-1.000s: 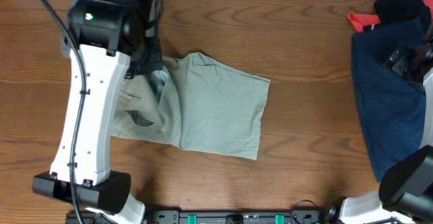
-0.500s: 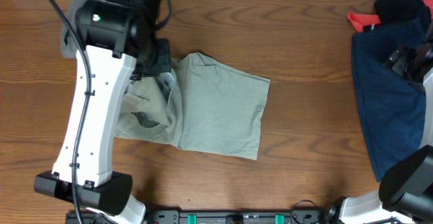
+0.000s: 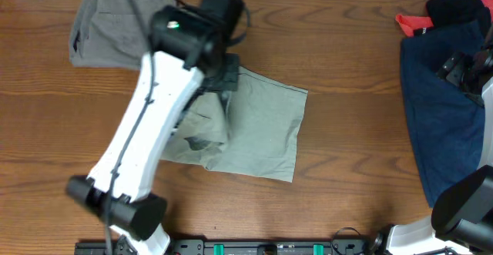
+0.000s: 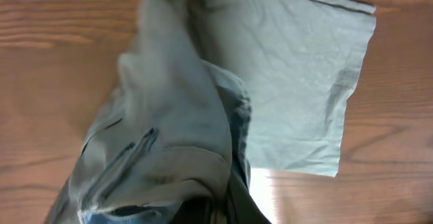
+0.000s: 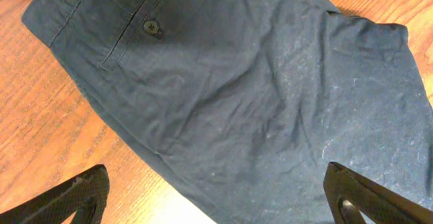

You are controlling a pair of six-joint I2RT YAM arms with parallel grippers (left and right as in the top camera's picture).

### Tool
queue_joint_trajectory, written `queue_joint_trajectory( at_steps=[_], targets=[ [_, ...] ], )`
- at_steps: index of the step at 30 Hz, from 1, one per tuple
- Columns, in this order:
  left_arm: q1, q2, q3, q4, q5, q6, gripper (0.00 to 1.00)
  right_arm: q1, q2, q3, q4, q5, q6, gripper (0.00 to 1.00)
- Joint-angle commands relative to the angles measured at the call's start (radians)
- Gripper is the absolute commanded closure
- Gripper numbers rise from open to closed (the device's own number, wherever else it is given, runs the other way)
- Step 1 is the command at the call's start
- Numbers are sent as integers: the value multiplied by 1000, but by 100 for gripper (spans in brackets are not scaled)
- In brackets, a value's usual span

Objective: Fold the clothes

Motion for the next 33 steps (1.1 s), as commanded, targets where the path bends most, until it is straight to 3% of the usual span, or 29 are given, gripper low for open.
queue_joint_trajectory(
  at_steps=[1, 17, 22, 33],
  targets=[
    [-50, 60, -11, 31, 16, -19, 94, -10, 7, 12, 0, 14, 13, 1],
    [-182, 320, -11, 179, 98, -33, 93, -10, 7, 12, 0, 14, 13, 1],
    [-191, 356, -11, 193, 97, -32, 50, -10, 7, 12, 0, 14, 13, 1],
    [-134, 242, -8, 47, 45, -18, 20, -10, 7, 12, 0, 14, 13, 1]
  ],
)
